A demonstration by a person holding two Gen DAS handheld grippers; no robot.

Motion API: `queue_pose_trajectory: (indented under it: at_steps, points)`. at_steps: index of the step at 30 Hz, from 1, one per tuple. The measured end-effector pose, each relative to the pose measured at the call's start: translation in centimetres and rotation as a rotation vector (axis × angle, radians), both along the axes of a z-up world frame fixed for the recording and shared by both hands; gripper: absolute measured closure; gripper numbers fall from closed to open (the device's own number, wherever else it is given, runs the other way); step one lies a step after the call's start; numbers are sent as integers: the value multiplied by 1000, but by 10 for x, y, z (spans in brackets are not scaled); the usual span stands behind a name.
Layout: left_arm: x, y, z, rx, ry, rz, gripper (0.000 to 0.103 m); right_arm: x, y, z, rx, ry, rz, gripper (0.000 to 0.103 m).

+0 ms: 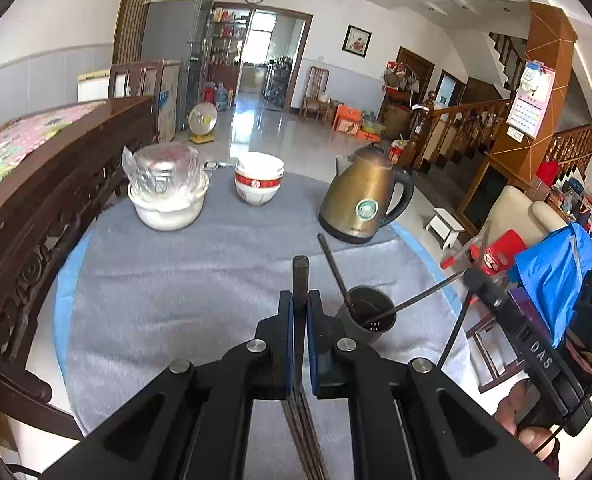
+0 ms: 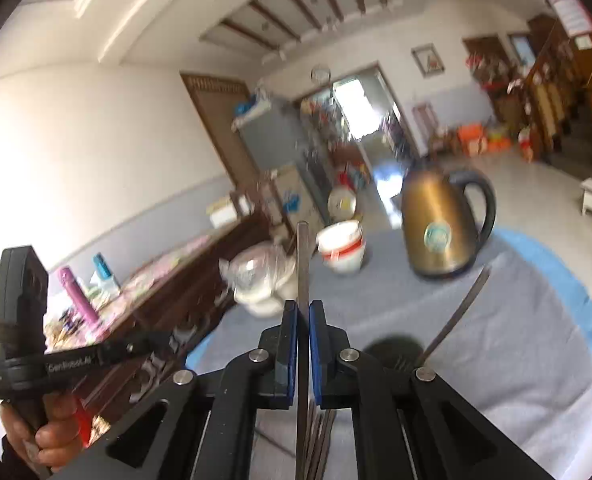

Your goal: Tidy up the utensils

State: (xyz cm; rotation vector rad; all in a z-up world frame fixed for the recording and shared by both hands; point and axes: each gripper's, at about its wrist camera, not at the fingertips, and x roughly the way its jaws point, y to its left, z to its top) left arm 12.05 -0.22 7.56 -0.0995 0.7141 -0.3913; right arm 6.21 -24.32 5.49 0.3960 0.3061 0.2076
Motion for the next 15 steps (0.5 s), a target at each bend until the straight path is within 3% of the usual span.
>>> queue_pose_trajectory:
  at_steps: [7, 15]
  points:
    - [-6, -10, 15, -8, -40, -7, 97, -7, -14, 19, -10, -127, -99, 97]
    - [-4, -22, 33, -27, -83, -6, 97, 10, -26, 28, -66, -200, -217, 97]
